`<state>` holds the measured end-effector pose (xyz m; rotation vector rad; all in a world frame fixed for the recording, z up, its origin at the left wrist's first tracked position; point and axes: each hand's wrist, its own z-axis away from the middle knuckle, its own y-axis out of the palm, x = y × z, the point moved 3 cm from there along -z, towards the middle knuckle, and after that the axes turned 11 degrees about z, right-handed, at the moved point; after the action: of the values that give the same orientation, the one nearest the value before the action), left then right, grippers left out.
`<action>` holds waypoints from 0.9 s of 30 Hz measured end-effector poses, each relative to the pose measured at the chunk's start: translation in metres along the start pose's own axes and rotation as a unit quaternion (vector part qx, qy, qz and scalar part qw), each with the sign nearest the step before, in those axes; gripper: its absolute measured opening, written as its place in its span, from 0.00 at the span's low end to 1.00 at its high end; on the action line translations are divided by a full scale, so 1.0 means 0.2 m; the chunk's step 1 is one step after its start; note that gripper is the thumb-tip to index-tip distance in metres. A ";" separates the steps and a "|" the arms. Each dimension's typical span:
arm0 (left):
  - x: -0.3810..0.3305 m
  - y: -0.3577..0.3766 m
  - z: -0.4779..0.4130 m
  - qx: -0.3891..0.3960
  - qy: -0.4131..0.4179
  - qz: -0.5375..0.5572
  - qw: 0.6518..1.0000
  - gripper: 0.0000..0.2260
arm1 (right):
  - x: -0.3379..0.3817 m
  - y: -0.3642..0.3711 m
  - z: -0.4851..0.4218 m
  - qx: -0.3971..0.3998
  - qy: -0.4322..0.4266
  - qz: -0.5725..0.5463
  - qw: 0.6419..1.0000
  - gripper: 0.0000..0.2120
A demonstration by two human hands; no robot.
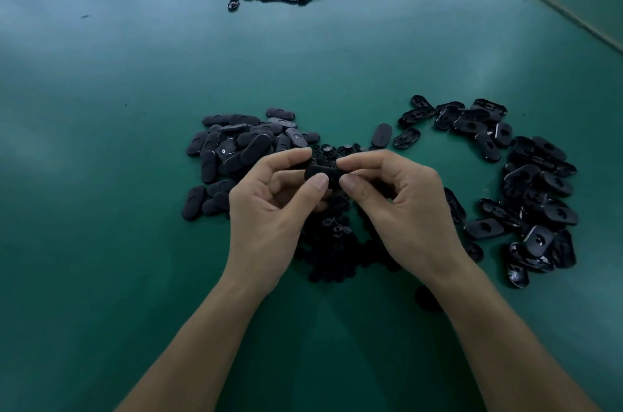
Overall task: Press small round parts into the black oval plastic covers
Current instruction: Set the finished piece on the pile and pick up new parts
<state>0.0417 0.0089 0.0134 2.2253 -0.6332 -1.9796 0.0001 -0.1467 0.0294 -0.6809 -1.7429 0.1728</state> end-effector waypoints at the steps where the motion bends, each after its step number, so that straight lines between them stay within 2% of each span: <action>1: 0.00 0.00 0.00 0.002 -0.003 -0.002 1.000 0.13 | 0.00 0.00 0.00 -0.002 -0.004 -0.004 1.000 0.08; 7: 0.01 0.00 -0.01 0.015 0.006 -0.024 1.000 0.14 | 0.02 0.01 0.01 0.000 -0.012 0.045 0.999 0.06; 9: 0.01 0.00 -0.01 0.005 0.010 0.005 1.000 0.13 | 0.00 0.01 0.02 0.002 -0.003 0.118 0.993 0.03; 12: 0.02 0.00 -0.01 -0.012 0.013 0.027 0.999 0.14 | -0.01 0.01 0.02 0.035 -0.014 0.281 0.959 0.10; 14: 0.02 0.00 -0.01 -0.012 0.012 0.034 0.999 0.16 | 0.00 0.02 0.02 0.065 -0.022 0.335 0.940 0.13; 19: 0.01 0.00 -0.02 -0.025 0.009 0.043 0.999 0.19 | 0.01 0.04 0.03 0.076 -0.008 0.327 0.942 0.08; 27: 0.03 0.00 -0.02 -0.010 0.013 0.025 1.000 0.12 | 0.03 0.05 0.04 0.082 -0.010 0.341 0.936 0.05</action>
<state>0.0454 0.0060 0.0078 2.1990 -0.6575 -1.9208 -0.0035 -0.1327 0.0278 -1.1393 -1.4258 0.7962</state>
